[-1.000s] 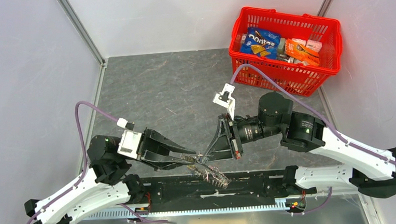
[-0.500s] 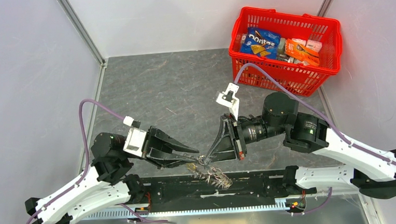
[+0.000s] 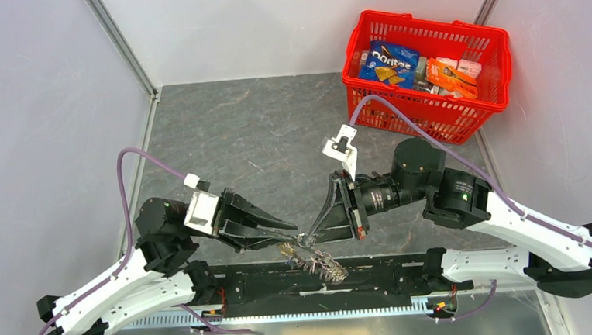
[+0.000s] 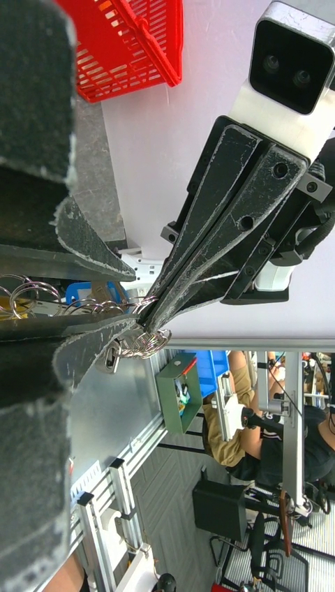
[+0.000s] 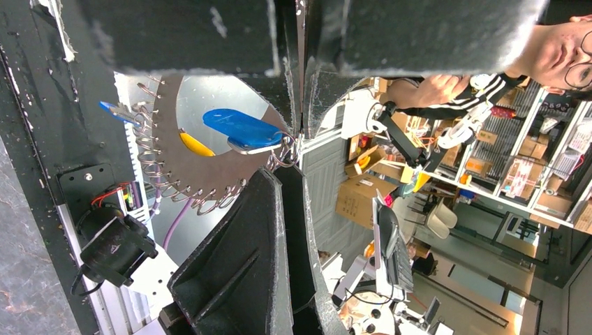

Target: Put the keys on the keyring

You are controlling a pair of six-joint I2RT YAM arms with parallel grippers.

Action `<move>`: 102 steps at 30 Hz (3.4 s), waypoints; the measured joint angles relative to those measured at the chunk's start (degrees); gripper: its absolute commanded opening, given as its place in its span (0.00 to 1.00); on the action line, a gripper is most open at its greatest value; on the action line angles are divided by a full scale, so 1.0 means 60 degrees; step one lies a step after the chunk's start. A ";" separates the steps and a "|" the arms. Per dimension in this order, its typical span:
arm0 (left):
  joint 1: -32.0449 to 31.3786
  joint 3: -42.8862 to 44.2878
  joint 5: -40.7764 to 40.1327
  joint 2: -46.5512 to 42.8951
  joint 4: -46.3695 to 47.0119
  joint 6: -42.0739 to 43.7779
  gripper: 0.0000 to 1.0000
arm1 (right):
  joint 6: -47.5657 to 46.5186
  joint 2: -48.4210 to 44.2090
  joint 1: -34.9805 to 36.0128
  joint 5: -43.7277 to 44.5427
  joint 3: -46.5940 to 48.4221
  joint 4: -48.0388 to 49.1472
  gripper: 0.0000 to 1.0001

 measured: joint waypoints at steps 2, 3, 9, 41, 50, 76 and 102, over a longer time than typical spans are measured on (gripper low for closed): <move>0.0000 0.0022 0.0000 0.0004 0.0004 0.0000 0.28 | 0.0000 0.0000 0.0000 -0.0029 0.0000 0.0000 0.00; 0.0000 0.0033 0.0000 0.0004 0.0000 0.0000 0.28 | 0.0000 0.0000 0.0000 -0.0040 0.0000 0.0000 0.00; 0.0000 0.0087 0.0007 0.0095 0.0015 -0.0004 0.27 | 0.0000 0.0000 0.0000 -0.0095 0.0000 0.0000 0.00; 0.0000 0.0353 0.0492 0.0233 0.0302 -0.0018 0.02 | -0.0076 -0.0495 0.0004 0.0572 -0.0160 -0.0015 0.00; 0.0000 0.1137 0.0503 0.0208 0.0222 -0.0025 0.02 | -0.0168 -0.0845 0.0004 0.1297 -0.0226 -0.0084 0.00; 0.0000 0.1574 0.0754 0.1439 -0.0648 -0.0036 0.40 | -0.0404 -0.0962 0.0004 0.0878 -0.0291 -0.0189 0.00; 0.0000 0.1574 0.0933 0.1537 -0.0645 -0.0036 0.19 | -0.0739 -0.1086 0.0004 0.1275 -0.0291 -0.0251 0.00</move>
